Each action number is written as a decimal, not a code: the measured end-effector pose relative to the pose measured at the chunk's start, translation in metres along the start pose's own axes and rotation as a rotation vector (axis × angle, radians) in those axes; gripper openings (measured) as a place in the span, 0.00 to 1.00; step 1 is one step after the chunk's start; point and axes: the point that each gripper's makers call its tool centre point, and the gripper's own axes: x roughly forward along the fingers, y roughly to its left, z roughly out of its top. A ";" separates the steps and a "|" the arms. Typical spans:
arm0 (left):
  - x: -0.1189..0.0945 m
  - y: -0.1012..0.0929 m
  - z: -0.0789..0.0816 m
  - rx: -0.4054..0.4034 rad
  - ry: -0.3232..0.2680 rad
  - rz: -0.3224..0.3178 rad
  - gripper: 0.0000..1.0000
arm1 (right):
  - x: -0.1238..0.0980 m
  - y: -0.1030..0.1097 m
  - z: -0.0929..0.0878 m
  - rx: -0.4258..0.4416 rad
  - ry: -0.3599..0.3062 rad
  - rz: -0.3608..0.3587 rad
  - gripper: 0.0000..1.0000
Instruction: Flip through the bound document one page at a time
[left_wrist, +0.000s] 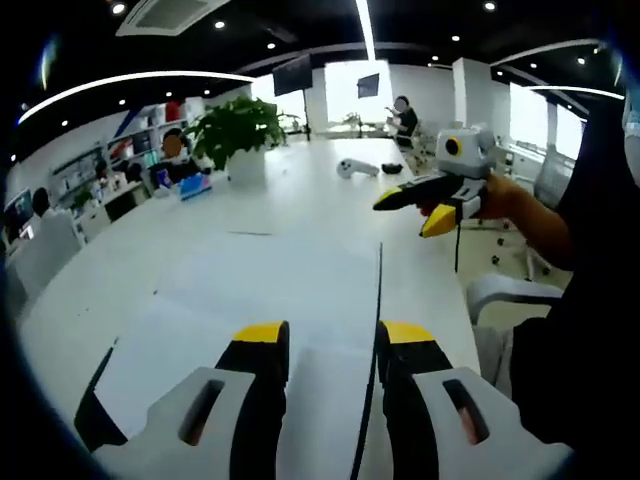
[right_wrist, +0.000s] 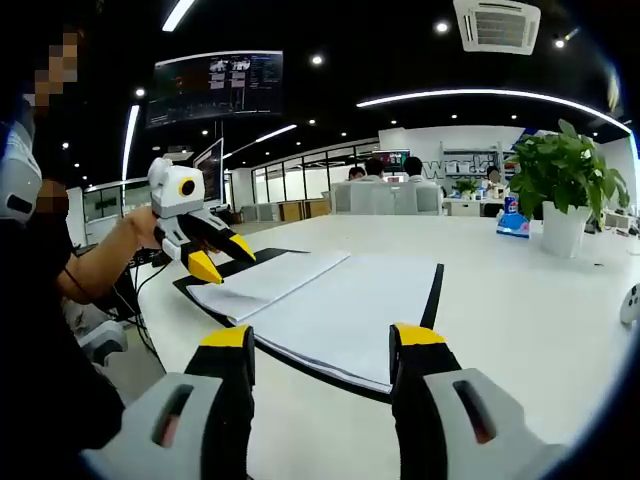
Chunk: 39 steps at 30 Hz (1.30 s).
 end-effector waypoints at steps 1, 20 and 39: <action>0.002 0.000 0.000 -0.001 0.003 -0.002 0.37 | -0.001 0.000 0.001 0.002 -0.003 -0.002 0.54; 0.022 0.004 0.002 -0.013 0.030 -0.070 0.38 | -0.010 -0.003 -0.010 0.010 0.028 0.005 0.53; 0.009 0.013 0.015 -0.066 -0.058 -0.025 0.35 | -0.003 0.001 -0.009 -0.007 0.066 0.011 0.49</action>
